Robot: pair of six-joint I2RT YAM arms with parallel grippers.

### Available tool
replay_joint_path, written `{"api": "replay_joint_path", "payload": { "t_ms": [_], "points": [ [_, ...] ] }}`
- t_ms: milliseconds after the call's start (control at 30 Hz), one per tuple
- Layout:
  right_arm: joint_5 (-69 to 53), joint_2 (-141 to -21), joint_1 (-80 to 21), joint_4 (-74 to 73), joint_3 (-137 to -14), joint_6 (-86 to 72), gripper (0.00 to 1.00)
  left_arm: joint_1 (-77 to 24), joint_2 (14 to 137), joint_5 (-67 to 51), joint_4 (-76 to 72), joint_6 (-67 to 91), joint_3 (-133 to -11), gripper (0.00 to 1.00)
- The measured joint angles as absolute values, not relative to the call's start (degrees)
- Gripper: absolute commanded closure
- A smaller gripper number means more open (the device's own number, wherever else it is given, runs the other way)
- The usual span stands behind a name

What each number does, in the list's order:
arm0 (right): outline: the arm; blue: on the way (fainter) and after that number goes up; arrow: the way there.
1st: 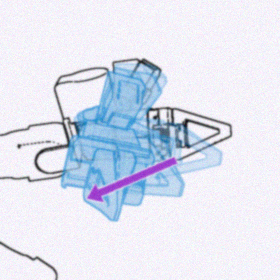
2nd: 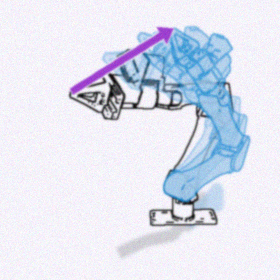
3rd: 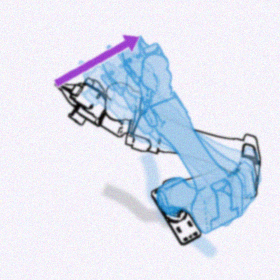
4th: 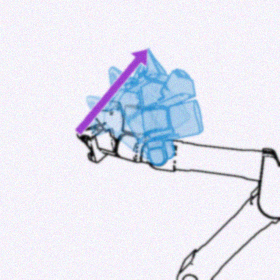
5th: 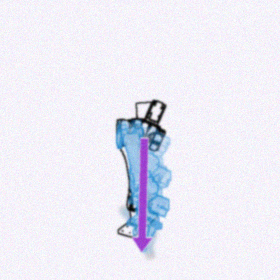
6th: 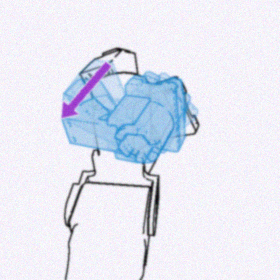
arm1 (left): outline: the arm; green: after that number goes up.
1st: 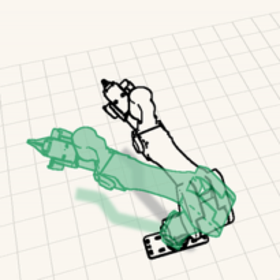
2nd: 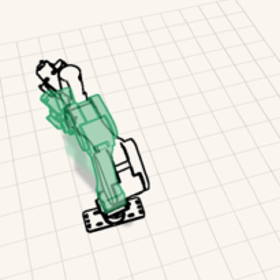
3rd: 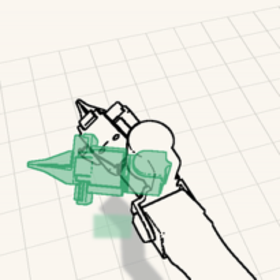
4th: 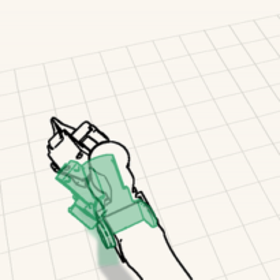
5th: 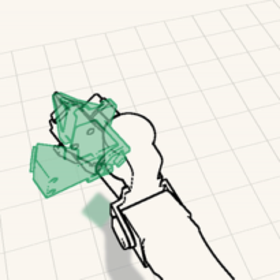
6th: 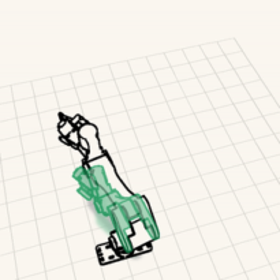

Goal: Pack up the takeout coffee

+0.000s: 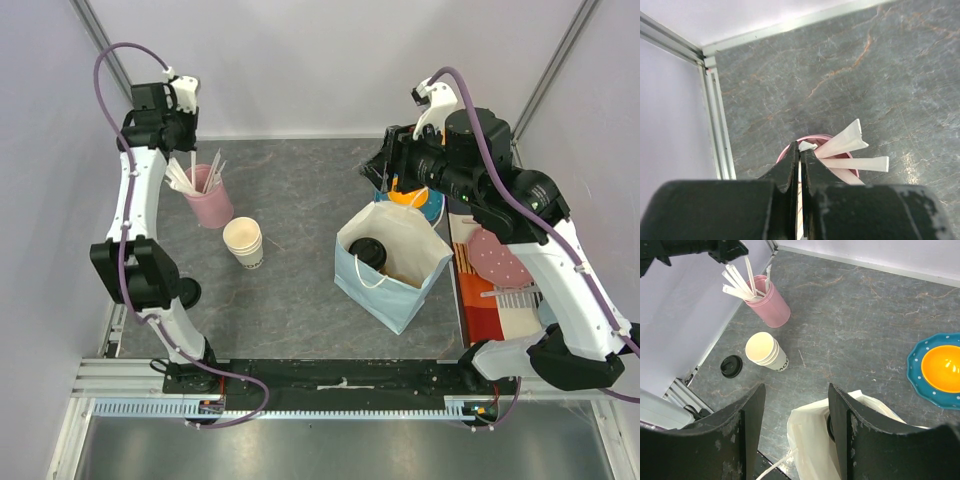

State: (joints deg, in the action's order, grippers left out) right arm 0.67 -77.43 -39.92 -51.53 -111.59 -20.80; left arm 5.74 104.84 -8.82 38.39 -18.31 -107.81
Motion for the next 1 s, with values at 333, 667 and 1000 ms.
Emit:
{"api": "replay_joint_path", "payload": {
  "t_ms": [333, 667, 1000],
  "points": [
    [2.5, -78.0, -39.9, -51.4, -112.7, -20.3, 0.34, 5.8, 99.6, -16.8, 38.0, -15.0, -116.6, 0.98],
    [14.0, -78.1, -37.5, -50.7, -114.2, -23.9, 0.32, 5.3, 84.2, -45.0, 23.5, 6.2, -118.6, 0.98],
    [21.2, -76.3, -27.9, -50.3, -110.0, -30.6, 0.33, -15.8, 80.6, -67.3, 14.2, 19.7, -109.1, 0.98]
  ]
}}
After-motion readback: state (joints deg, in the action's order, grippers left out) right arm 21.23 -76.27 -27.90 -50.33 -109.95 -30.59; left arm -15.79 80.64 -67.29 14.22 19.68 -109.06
